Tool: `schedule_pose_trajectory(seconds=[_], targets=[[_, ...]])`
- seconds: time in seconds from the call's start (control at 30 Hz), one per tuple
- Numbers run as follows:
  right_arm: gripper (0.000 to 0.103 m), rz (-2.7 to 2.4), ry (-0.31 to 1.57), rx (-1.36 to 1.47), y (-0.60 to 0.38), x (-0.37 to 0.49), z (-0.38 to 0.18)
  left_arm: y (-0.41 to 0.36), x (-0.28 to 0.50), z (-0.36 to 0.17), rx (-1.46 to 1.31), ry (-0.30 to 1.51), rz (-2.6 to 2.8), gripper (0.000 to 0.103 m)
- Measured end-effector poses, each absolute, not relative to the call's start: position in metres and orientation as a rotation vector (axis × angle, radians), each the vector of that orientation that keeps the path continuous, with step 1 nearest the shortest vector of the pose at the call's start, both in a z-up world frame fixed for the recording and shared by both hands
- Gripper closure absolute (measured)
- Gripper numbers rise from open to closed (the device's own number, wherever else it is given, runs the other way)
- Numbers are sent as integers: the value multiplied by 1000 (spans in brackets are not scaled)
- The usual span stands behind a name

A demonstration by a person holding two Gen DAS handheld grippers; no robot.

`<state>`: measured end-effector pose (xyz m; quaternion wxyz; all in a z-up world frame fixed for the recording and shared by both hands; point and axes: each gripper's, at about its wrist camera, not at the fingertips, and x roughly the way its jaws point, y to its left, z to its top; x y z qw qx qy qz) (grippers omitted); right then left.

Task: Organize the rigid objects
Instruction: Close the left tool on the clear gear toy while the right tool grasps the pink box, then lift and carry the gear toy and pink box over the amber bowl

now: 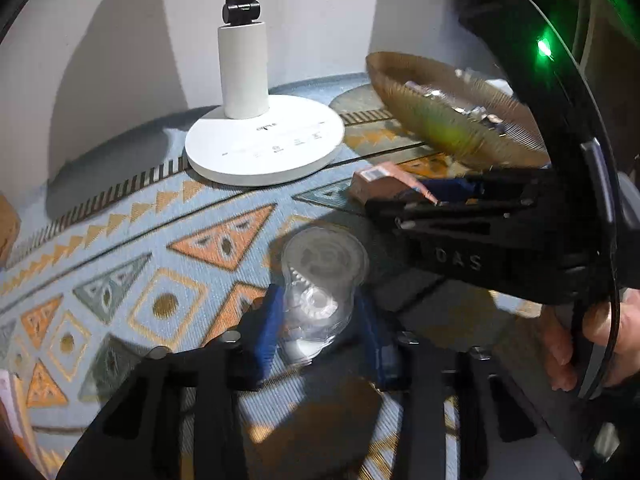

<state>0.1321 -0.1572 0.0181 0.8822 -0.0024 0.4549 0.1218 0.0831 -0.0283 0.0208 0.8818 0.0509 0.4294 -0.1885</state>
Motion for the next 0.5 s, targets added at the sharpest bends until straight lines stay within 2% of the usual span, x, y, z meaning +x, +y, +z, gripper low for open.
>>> schedule_pose_trajectory(seconds=[0.23,0.5], targets=[[63,350,890,52,-190,53,40,-9,19,39,69,866,-373,70],[63,333,918,71,-236,-31,21,-2,-28,24,25,915,-354,70]])
